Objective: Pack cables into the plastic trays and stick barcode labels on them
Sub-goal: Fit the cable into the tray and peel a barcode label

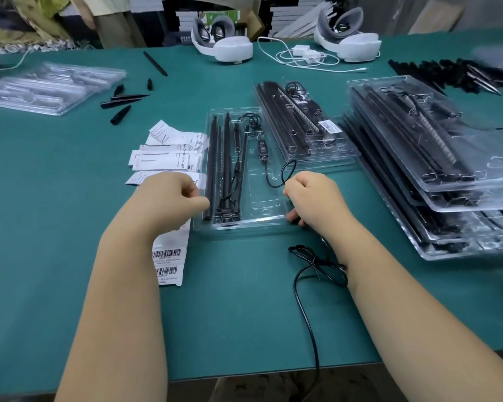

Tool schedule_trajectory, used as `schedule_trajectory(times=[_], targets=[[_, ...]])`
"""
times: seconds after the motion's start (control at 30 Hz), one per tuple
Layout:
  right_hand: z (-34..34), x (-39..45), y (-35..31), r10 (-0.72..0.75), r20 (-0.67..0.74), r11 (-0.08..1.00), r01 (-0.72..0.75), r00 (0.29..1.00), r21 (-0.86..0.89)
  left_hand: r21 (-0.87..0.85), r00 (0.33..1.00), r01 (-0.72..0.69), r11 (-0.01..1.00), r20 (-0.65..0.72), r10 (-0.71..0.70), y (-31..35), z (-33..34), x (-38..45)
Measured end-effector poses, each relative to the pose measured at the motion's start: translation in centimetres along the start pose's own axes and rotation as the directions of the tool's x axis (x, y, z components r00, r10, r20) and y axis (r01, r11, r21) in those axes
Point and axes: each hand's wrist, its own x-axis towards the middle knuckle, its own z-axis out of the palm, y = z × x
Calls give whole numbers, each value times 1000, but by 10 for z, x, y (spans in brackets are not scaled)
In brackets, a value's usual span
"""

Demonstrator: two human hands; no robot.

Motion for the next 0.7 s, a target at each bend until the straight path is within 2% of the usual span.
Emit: schedule_trajectory(times=[0.07,0.13,0.23,0.3,0.4,0.5,0.57,0.7], targets=[[0,1,0,14,8,1000,-14,1000,2,-87,988,40,995,-142,-52,-3,-1,3],[1,0,0,23,17,1000,-23,1000,7,-146,970,78,986,-218,-109,-5,0,6],[3,-1,-1,-28,-4,996,27,1000,-87,-247,974,64,967,-195,-114,2,11,10],[4,-3,-2,-122,-17,975,116,992,-189,-274,979,-40,961,-202,-17,16,21,7],[5,-6,-4,-316,-19,933,308,948,-186,-223,964,-213,951,-208,167,40,40,1],[5,-7,-2,-458,-25,868,442,888,-225,-146,956,-279,949,-140,260,50,55,0],[3,-7,-2,-477,-25,861,461,879,-213,-145,955,-281,949,-139,261,50,60,2],[1,-10,-4,-493,-39,866,486,869,-115,-287,967,-236,929,-169,193,47,60,5]])
